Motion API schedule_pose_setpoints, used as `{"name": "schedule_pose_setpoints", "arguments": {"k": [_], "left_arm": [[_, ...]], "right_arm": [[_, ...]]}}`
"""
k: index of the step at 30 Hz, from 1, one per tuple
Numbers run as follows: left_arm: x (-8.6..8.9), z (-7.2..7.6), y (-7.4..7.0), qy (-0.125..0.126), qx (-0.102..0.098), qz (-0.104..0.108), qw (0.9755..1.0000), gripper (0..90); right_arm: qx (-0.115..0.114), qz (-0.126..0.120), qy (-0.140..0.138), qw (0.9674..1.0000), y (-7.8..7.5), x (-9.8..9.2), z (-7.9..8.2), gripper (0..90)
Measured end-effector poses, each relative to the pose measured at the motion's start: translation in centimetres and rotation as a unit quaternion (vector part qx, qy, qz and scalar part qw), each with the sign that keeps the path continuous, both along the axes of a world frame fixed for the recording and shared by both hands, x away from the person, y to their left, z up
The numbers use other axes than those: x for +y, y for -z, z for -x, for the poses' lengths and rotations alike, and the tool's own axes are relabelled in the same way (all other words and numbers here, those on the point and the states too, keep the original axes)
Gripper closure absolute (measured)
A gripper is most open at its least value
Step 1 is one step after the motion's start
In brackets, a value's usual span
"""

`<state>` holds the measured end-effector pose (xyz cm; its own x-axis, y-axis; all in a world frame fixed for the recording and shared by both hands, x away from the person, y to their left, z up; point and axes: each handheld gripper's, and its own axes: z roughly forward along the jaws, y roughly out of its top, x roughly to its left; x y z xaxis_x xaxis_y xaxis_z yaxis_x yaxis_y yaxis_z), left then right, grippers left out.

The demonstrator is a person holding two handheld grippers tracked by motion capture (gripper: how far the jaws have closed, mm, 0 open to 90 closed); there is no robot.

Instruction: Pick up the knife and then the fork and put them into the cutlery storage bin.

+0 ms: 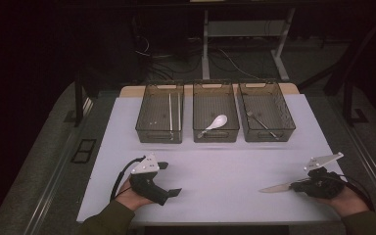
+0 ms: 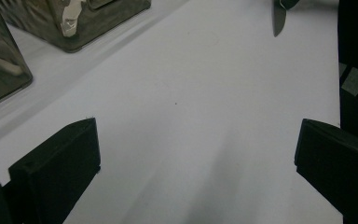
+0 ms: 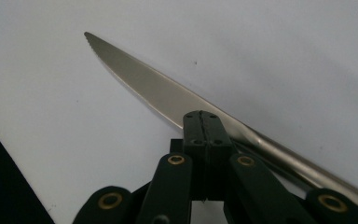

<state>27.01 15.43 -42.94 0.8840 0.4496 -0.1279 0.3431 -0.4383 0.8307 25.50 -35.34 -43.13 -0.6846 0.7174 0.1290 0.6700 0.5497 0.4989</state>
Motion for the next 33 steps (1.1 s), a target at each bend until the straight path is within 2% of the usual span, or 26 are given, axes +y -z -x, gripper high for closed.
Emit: {"name": "schedule_pose_setpoints", "arguments": {"k": [2, 11, 18, 26, 30, 33], "left_arm": [[0.0, 0.0, 0.0, -0.001, 0.0, 0.001, 1.0, 0.0], [0.0, 0.0, 0.0, -0.001, 0.0, 0.001, 1.0, 0.0], [-0.1, 0.0, 0.0, -0.003, 0.001, 0.002, 1.0, 0.0], [-0.1, 0.0, 0.1, -0.003, 0.001, 0.002, 1.0, 0.0], [-0.1, 0.0, 0.0, -0.002, 0.001, 0.004, 1.0, 0.0], [-0.1, -0.1, 0.1, -0.001, 0.001, 0.003, 1.0, 0.0]], "right_arm": [[0.002, -0.001, -0.004, 1.0, 0.2, 0.3, -0.1, 89.8], [-0.016, -0.006, -0.005, 0.9998, 0.4, 0.9, -0.7, 89.9], [-0.031, -0.005, -0.006, 0.9995, 0.5, 1.7, -2.1, 89.9], [-0.035, -0.007, -0.006, 0.9994, 0.5, 2.7, -4.2, 89.9], [-0.04, -0.016, 0.001, 0.9991, -0.1, 2.2, -4.5, 89.9], [-0.054, -0.014, 0.024, 0.9981, -0.8, 0.8, -4.6, 89.9]]}}
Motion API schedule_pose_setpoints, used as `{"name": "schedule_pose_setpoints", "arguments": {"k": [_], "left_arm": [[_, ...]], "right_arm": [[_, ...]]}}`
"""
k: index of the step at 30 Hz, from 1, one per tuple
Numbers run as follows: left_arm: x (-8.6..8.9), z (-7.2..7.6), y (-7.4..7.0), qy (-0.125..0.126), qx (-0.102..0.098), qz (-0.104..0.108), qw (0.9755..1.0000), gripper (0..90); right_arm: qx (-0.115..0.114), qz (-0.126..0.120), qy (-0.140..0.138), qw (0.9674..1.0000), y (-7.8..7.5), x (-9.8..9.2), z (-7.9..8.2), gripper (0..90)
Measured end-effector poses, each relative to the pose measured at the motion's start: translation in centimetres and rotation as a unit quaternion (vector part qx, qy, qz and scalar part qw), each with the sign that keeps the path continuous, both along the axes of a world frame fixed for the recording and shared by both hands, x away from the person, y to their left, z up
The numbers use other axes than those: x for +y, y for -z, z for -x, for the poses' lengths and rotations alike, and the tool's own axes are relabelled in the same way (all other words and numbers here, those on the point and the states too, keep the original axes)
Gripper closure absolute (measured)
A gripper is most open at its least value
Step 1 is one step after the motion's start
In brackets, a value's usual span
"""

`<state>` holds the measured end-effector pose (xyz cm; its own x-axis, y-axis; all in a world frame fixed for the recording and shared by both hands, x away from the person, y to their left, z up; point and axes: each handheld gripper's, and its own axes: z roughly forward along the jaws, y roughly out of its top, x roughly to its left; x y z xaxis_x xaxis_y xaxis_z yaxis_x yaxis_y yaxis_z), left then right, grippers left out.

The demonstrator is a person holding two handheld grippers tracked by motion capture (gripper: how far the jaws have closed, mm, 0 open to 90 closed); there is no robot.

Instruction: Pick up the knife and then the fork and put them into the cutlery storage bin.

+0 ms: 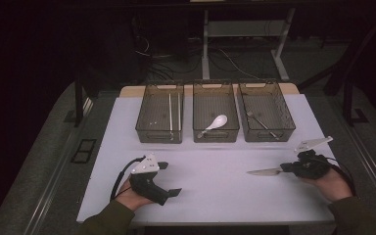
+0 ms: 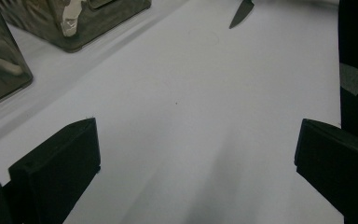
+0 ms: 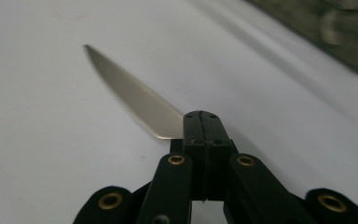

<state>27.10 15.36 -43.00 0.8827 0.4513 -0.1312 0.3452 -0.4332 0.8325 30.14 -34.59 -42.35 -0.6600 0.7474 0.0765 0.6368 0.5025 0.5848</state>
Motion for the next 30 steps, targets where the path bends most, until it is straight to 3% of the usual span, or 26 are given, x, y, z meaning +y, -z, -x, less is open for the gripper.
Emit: {"name": "schedule_pose_setpoints", "arguments": {"k": [5, 7, 12, 22, 30], "left_arm": [[0.0, 0.0, 0.0, -0.001, 0.001, 0.0, 1.0, 0.0], [0.0, 0.0, 0.0, 0.0, 0.001, -0.001, 1.0, 0.0], [0.0, 0.0, 0.0, 0.0, 0.001, -0.001, 1.0, 0.0], [0.0, 0.1, 0.0, 0.002, 0.0, -0.002, 1.0, 0.0], [0.0, 0.1, 0.0, 0.002, 0.0, -0.001, 1.0, 0.0]], "right_arm": [[-0.012, 0.02, 0.049, 0.9985, -0.2, -3.0, -0.9, 89.9], [-0.008, 0.029, 0.069, 0.9972, 0.1, -4.0, -1.3, 89.9], [0.011, 0.039, 0.088, 0.9953, 0.9, -5.3, -1.7, 89.9], [0.034, 0.056, 0.069, 0.9954, 0.9, -5.1, -1.3, 90.0], [0.047, 0.061, 0.041, 0.9962, 0.6, -4.4, 0.1, 90.0]]}}
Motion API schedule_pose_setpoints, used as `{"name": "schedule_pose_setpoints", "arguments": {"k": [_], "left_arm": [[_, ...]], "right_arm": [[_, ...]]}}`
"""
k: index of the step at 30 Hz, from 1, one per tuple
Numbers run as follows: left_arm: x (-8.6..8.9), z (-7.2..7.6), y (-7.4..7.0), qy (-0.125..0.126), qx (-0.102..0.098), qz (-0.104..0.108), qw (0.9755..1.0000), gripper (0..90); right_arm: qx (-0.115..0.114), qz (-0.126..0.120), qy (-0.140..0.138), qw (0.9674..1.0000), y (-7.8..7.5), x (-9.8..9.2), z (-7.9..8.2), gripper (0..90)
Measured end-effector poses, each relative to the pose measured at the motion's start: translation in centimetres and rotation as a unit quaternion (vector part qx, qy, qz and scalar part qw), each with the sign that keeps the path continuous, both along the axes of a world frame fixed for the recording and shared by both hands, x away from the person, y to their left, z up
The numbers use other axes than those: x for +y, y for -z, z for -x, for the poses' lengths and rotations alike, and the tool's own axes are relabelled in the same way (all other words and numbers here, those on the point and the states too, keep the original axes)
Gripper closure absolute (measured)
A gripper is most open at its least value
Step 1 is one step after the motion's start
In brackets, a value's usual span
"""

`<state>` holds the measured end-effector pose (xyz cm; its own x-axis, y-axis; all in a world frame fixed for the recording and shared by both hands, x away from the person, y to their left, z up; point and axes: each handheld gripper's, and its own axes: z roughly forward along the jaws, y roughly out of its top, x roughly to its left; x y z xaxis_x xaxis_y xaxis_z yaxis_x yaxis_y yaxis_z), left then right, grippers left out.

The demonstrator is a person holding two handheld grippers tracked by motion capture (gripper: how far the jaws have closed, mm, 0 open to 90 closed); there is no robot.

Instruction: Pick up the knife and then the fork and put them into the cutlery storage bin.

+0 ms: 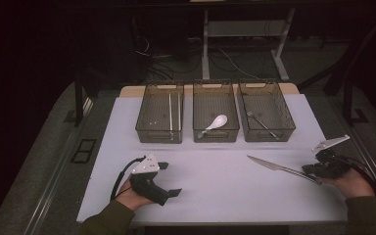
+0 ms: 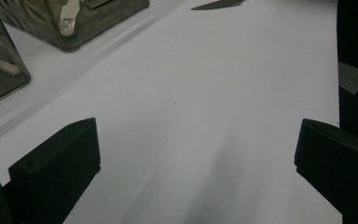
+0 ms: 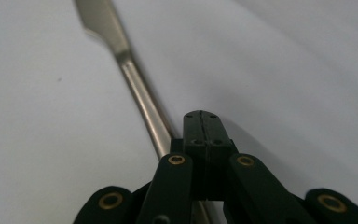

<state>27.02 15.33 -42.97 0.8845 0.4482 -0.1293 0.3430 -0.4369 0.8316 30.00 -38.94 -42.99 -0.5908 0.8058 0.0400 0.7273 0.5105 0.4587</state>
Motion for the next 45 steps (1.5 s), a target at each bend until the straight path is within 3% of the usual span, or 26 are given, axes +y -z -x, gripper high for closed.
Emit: {"name": "schedule_pose_setpoints", "arguments": {"k": [10, 13, 15, 16, 20, 22, 27, 31, 39, 45], "left_arm": [[0.0, 0.0, 0.0, 0.001, 0.0, -0.001, 1.0, 0.0], [0.0, 0.0, 0.0, 0.0, 0.001, -0.001, 1.0, 0.0], [0.0, 0.0, 0.0, 0.0, 0.001, -0.001, 1.0, 0.0], [0.0, 0.0, 0.0, -0.001, 0.001, -0.001, 1.0, 0.0], [0.0, 0.0, 0.0, -0.001, 0.001, -0.001, 1.0, 0.0], [0.0, 0.0, 0.0, -0.001, 0.001, -0.001, 1.0, 0.0], [0.0, 0.0, 0.0, 0.0, 0.001, -0.001, 1.0, 0.0], [0.0, 0.0, 0.0, 0.0, 0.002, -0.001, 1.0, 0.0], [-0.1, 0.0, 0.0, 0.002, 0.0, -0.003, 1.0, 0.0], [0.0, 0.0, 0.0, 0.001, 0.0, -0.002, 1.0, 0.0]], "right_arm": [[0.023, 0.017, -0.043, 0.9987, -0.3, 1.6, 1.5, 89.9], [0.024, 0.016, -0.046, 0.9985, -0.8, 1.7, 1.0, 89.5], [0.028, 0.013, -0.046, 0.9985, -1.5, 1.9, 0.5, 79.8], [0.029, 0.015, -0.05, 0.9982, -1.8, 2.2, 0.2, 79.2], [0.045, 0.027, -0.065, 0.9965, -2.0, 3.7, -1.0, 73.9], [0.06, 0.046, -0.068, 0.9948, -1.7, 4.5, -1.6, 72.5], [0.089, 0.071, -0.071, 0.991, -1.3, 6.1, -3.0, 72.7], [0.113, 0.098, -0.072, 0.9862, -1.0, 6.9, -3.5, 75.7], [0.131, 0.122, -0.063, 0.9817, -1.0, 7.7, -3.9, 77.6], [0.126, 0.118, -0.05, 0.9837, -1.0, 7.6, -3.8, 79.9]]}}
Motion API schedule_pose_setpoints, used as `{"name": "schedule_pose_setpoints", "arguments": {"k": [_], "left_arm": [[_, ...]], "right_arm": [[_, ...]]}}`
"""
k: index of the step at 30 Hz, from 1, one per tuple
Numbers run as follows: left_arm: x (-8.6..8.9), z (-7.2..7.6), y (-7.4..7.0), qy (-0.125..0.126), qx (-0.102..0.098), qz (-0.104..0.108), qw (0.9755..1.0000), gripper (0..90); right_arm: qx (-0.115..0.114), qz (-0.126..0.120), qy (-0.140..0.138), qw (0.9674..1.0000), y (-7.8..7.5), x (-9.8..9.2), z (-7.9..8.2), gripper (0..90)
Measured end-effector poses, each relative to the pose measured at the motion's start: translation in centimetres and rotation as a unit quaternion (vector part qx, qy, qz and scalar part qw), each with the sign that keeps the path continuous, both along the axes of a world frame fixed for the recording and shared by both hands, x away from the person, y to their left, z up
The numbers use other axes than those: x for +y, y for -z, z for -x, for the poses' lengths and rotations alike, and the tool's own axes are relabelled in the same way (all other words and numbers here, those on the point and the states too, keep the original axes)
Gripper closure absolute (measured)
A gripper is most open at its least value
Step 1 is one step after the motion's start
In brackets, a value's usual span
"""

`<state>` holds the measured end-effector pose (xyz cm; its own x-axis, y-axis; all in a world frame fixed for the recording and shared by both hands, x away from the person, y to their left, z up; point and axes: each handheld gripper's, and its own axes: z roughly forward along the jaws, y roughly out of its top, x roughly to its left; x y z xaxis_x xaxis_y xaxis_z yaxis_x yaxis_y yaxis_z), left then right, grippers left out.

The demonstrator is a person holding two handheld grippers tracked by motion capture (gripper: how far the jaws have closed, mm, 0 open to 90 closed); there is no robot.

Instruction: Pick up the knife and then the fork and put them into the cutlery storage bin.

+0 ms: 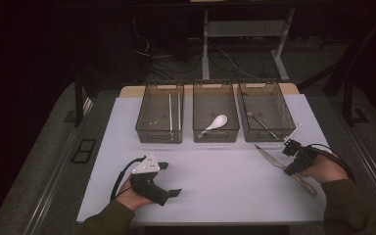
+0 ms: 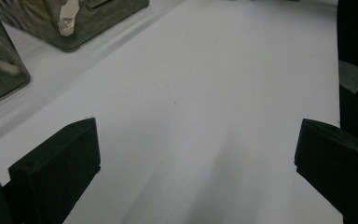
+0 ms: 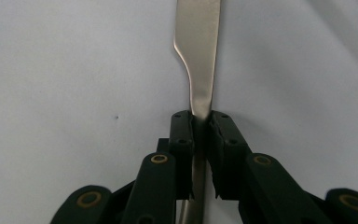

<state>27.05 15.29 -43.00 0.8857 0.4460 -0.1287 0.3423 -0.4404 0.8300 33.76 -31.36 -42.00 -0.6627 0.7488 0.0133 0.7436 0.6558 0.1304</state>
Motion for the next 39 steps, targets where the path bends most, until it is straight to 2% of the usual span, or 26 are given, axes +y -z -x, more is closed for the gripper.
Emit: {"name": "schedule_pose_setpoints", "arguments": {"k": [8, 13, 21, 24, 27, 31, 35, 39], "left_arm": [[0.0, 0.0, 0.0, -0.001, 0.0, 0.0, 1.0, 0.0], [0.0, 0.0, 0.0, -0.002, 0.001, 0.0, 1.0, 0.0], [0.1, -0.1, 0.0, -0.002, 0.002, 0.002, 1.0, 0.0], [0.1, -0.2, 0.0, -0.003, 0.002, 0.003, 1.0, 0.0], [0.1, -0.2, 0.1, -0.003, 0.005, 0.004, 1.0, 0.0], [0.0, -0.3, 0.0, -0.003, 0.004, 0.005, 1.0, 0.0], [-0.1, -0.4, 0.0, -0.003, 0.005, 0.004, 1.0, 0.0], [-0.1, -0.4, 0.0, -0.003, 0.006, 0.005, 1.0, 0.0]], "right_arm": [[-0.016, -0.044, -0.002, 0.9989, -0.8, -1.1, 0.7, 79.9], [-0.031, -0.057, -0.007, 0.9979, -1.7, -1.5, 1.4, 80.2], [-0.056, -0.09, -0.003, 0.9944, -3.2, -2.1, 1.9, 80.4], [-0.074, -0.097, 0.0, 0.9926, -4.5, -2.2, 1.8, 80.4], [-0.092, -0.106, 0.004, 0.9901, -6.2, -2.2, 1.1, 80.4], [-0.103, -0.1, 0.012, 0.9895, -8.2, -1.8, -0.7, 80.3], [-0.112, -0.1, 0.022, 0.9883, -9.9, -1.3, -3.4, 80.3], [-0.119, -0.102, 0.032, 0.9872, -10.6, -0.6, -6.6, 80.3]]}}
